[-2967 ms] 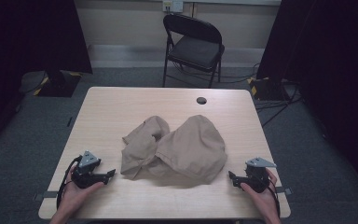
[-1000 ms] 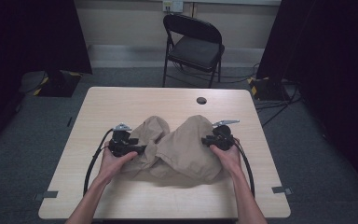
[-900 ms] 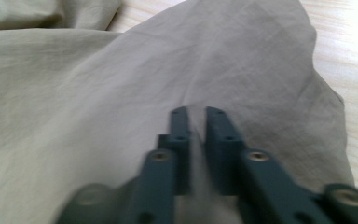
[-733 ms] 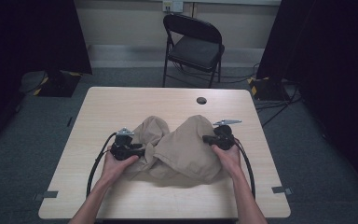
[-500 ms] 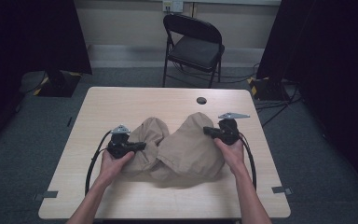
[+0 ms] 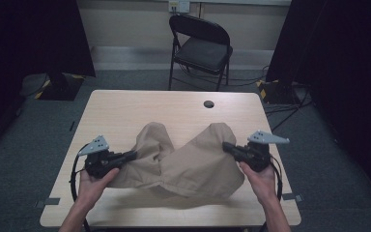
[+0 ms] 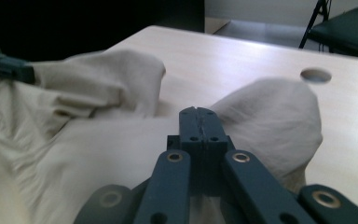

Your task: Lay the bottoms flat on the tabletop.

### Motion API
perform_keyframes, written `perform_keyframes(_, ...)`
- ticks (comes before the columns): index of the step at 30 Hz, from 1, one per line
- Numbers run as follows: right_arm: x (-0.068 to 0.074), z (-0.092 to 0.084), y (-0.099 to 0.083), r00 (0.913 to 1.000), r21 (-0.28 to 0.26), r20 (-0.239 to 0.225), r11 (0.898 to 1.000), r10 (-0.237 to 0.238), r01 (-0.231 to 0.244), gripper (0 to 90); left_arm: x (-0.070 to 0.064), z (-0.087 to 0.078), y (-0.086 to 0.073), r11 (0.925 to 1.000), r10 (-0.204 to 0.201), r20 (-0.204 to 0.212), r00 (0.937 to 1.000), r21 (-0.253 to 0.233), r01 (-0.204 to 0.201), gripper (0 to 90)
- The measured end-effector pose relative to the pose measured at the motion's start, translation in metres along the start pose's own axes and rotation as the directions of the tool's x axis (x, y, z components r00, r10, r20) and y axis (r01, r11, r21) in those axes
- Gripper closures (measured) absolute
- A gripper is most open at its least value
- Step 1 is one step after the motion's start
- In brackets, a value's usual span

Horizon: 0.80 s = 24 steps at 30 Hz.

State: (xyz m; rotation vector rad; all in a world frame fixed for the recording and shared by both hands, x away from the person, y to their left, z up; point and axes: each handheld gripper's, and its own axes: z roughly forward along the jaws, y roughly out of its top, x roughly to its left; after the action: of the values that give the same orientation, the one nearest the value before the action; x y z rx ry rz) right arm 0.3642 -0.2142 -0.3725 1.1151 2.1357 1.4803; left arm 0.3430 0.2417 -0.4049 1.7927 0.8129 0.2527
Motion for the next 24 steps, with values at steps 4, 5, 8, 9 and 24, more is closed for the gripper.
perform_keyframes(4, 0.01, -0.01, -0.041, 0.9994, 0.069, -0.02, 0.997, 0.026, -0.025, 90.0, -0.008, -0.003, -0.02, 0.999, -0.004, 0.015, 0.9999, 0.046, 0.003, 88.8)
perform_keyframes(5, 0.012, -0.009, -0.054, 0.9996, 0.101, -0.016, 0.995, 0.023, -0.021, 90.0, -0.011, 0.003, -0.037, 0.9923, -0.004, 0.027, 0.9996, 0.124, 0.001, 88.8)
perform_keyframes(8, 0.008, -0.002, -0.075, 0.9982, 0.148, -0.019, 0.988, 0.057, -0.053, 88.6, -0.012, 0.014, -0.057, 0.9823, -0.034, 0.043, 0.9985, 0.186, 0.025, 88.7)
perform_keyframes(9, 0.008, -0.001, -0.079, 0.9981, 0.145, -0.027, 0.988, 0.056, -0.051, 84.4, -0.012, 0.017, -0.062, 0.9779, -0.033, 0.043, 0.9985, 0.208, 0.023, 88.6)
perform_keyframes(24, -0.006, 0.023, -0.02, 0.9968, 0.001, 0.041, 0.998, -0.069, 0.069, 38.4, 0.001, 0.016, -0.041, 0.9862, -0.08, 0.069, 0.9944, 0.151, 0.069, 75.1)
